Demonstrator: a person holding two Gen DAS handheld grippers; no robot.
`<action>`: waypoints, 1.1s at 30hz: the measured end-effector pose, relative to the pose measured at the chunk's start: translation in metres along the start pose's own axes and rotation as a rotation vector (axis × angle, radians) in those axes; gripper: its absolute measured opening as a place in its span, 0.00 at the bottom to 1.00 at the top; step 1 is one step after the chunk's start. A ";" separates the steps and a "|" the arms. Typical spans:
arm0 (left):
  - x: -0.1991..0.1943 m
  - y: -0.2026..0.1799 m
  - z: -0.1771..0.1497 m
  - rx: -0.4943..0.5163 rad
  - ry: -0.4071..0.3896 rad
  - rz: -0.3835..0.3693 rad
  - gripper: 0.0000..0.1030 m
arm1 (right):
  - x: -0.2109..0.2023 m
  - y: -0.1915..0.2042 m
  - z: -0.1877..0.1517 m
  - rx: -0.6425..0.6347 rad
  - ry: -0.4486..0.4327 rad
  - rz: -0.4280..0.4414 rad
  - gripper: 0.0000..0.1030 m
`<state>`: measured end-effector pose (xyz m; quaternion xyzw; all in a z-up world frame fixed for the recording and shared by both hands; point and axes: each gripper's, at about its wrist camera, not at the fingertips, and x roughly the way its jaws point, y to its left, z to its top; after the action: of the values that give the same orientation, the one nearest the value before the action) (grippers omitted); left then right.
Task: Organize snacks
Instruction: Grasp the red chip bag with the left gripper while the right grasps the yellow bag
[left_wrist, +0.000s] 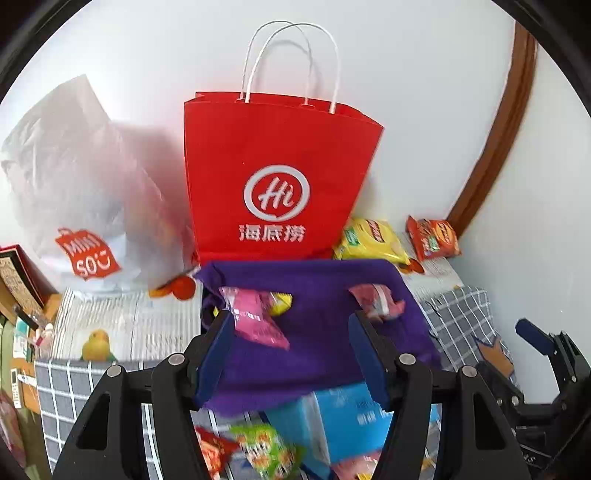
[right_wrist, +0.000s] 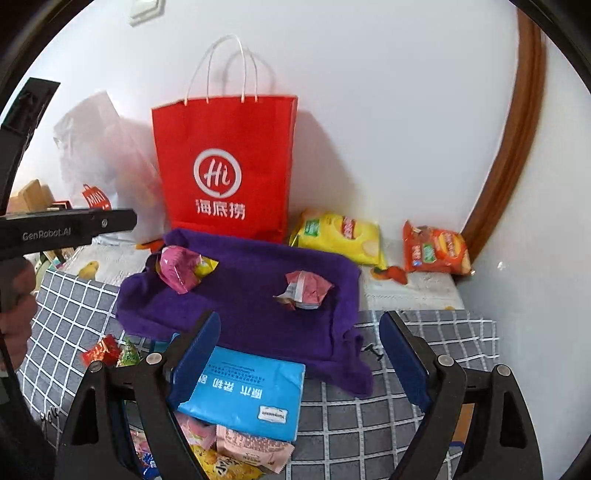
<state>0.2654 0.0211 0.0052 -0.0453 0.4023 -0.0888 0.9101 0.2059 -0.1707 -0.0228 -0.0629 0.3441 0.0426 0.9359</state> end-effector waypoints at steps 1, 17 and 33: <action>-0.003 -0.001 -0.004 0.002 0.001 0.003 0.60 | -0.005 0.000 -0.003 0.000 -0.011 -0.006 0.85; -0.035 0.019 -0.073 -0.013 0.005 0.092 0.60 | -0.018 -0.017 -0.054 0.132 0.075 0.051 0.75; -0.030 0.054 -0.120 -0.111 0.086 0.100 0.60 | 0.002 0.022 -0.127 0.097 0.169 0.215 0.64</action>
<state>0.1634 0.0786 -0.0616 -0.0716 0.4470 -0.0227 0.8914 0.1233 -0.1671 -0.1219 0.0162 0.4282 0.1205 0.8955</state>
